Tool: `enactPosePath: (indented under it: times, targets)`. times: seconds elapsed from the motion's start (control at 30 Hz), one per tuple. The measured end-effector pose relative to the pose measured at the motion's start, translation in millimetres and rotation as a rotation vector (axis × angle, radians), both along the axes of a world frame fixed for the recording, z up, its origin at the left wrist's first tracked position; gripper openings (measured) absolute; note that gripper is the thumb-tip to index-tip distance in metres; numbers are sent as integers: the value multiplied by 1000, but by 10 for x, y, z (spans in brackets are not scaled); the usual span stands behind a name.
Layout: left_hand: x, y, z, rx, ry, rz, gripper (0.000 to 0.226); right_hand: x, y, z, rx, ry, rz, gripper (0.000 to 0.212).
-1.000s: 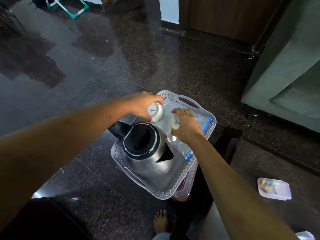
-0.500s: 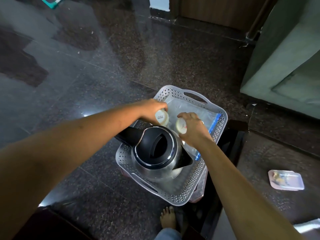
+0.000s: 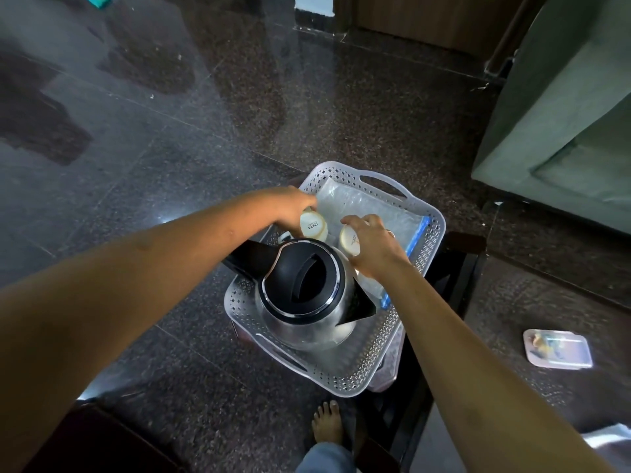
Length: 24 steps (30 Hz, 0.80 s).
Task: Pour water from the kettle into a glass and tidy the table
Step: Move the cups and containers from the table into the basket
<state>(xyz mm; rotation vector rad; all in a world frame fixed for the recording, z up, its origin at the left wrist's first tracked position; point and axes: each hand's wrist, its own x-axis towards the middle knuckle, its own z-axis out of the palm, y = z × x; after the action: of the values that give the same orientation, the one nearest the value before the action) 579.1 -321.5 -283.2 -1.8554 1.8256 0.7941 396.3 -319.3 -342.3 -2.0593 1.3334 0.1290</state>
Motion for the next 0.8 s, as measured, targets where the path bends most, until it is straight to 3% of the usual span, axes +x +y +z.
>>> enactPosePath:
  times: [0.13, 0.37, 0.47, 0.6, 0.8]
  targets:
    - [-170, -11, 321, -32, -2, 78, 69, -152, -14, 83, 5, 12, -18, 73]
    - [-899, 327, 999, -108, 249, 220, 60, -482, 267, 215, -6, 60, -17, 59]
    - [-1215, 540, 1081, -283, 193, 238, 50, -514, 341, 213, -17, 74, -46, 61]
    - [-1587, 734, 1022, -377, 212, 294, 38, -549, 398, 166, -57, 97, -89, 60]
    - [-1665, 905, 859, -437, -88, 237, 25, -553, 417, 60, -157, 150, 31, 54]
